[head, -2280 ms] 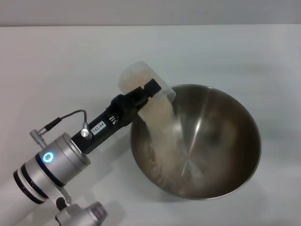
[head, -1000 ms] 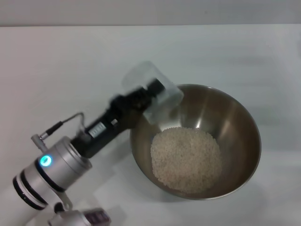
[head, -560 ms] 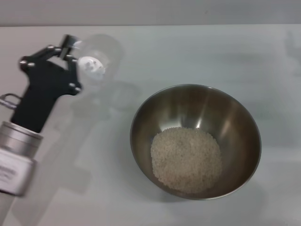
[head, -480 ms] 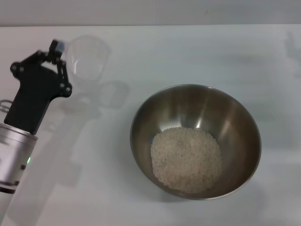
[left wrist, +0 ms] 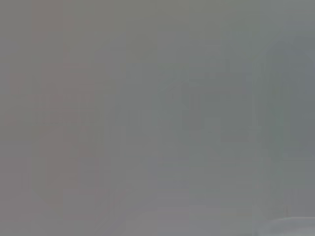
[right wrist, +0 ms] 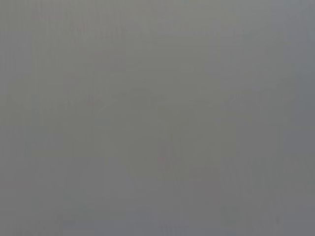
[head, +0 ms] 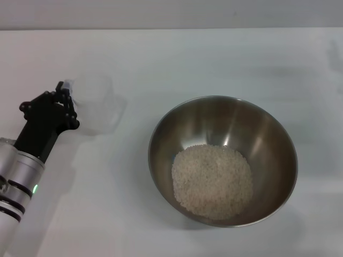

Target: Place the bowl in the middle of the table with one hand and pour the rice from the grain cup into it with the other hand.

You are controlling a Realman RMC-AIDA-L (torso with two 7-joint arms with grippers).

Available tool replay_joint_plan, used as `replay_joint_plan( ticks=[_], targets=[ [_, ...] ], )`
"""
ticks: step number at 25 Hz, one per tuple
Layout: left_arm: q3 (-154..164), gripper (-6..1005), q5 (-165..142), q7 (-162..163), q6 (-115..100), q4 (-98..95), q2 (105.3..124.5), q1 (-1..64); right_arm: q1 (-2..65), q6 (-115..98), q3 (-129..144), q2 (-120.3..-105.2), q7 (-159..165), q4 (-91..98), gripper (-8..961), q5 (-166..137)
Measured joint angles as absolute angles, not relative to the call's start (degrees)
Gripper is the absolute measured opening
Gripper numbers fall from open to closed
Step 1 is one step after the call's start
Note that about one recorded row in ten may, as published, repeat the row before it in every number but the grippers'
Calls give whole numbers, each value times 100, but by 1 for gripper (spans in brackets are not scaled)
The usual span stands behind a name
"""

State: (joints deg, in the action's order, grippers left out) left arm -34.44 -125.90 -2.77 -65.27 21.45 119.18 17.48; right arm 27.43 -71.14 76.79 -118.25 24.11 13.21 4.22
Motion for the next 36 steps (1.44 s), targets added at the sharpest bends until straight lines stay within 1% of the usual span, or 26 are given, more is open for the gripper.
replay_joint_plan(
  ticks=[10,16,21,27,31,32,33,36],
  targets=[
    [-3458,58,-12442,-238,-5950,2128,11918,1824,2731,-7203,7701,-11830,2416,1319,511,421],
    [-3461,60,-12371,-222,-5794,2127,11918,1840,2736,-7206,7719,-11805,2417,1318,511,421],
    [-3450,62,-12318,449,-5770,2046,11896,1795,2751,-7183,7726,-11798,2418,1318,511,421],
    [-3303,226,-12357,585,-6071,1997,11883,1616,2786,-7159,7725,-11787,2418,1318,511,421],
    [-3172,336,-12364,613,-6451,1990,11871,1341,2790,-7152,7722,-11786,2417,1318,511,410],
    [-3172,336,-12364,613,-6451,1990,11871,1341,2790,-7152,7723,-11786,2417,1314,511,399],
    [-3162,336,-12367,729,-6997,1964,11862,1142,2789,-7151,7722,-11786,2417,1307,511,391],
    [-3175,336,-12370,839,-7490,1928,11859,1095,2761,-7148,7727,-11829,2417,1272,511,380]
  ],
)
